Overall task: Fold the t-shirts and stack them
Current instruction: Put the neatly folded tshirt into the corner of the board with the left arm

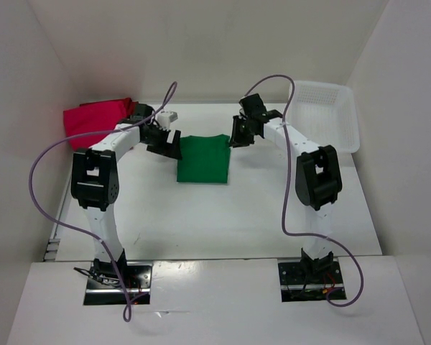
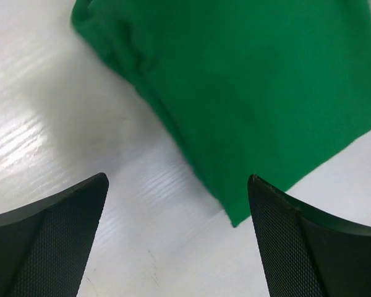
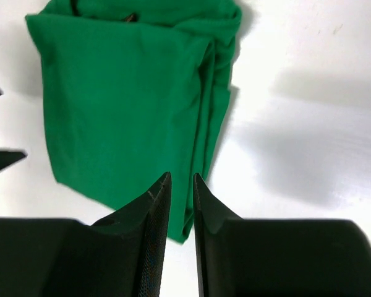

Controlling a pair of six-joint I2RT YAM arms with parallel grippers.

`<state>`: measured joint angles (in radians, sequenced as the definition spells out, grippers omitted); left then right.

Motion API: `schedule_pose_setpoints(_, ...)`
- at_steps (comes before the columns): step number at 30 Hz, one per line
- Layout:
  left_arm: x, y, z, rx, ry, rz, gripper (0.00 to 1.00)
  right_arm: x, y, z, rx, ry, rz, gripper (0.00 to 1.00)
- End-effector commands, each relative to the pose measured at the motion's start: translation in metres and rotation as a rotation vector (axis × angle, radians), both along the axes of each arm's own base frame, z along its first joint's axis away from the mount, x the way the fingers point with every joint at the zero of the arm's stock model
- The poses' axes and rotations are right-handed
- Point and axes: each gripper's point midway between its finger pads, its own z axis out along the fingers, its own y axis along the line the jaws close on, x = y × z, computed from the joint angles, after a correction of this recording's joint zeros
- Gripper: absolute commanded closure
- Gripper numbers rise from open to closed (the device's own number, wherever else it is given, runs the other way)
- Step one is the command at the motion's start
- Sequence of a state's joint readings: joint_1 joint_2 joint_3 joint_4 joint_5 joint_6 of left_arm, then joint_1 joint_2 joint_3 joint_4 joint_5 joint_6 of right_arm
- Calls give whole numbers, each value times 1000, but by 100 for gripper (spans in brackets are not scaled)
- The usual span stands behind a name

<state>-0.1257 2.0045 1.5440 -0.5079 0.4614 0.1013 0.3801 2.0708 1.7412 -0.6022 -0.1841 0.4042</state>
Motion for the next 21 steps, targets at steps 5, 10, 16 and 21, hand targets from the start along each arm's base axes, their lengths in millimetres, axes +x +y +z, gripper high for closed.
schedule_pose_setpoints(5, -27, -8, -48, -165, 262, 4, 0, -22, 0, 9, 31, -28, -23, 74)
schedule_pose_setpoints(10, -29, -26, -60, -190, 301, -40, 0, -29, -7, 22, 29, -55, -45, 74)
schedule_pose_setpoints(16, -38, -41, -73, -187, 355, -47, 6, -34, -13, 35, 22, -82, -59, 74)
schedule_pose_setpoints(21, -35, -41, -89, -154, 379, -33, 38, -34, -26, 54, 19, -115, -91, 74)
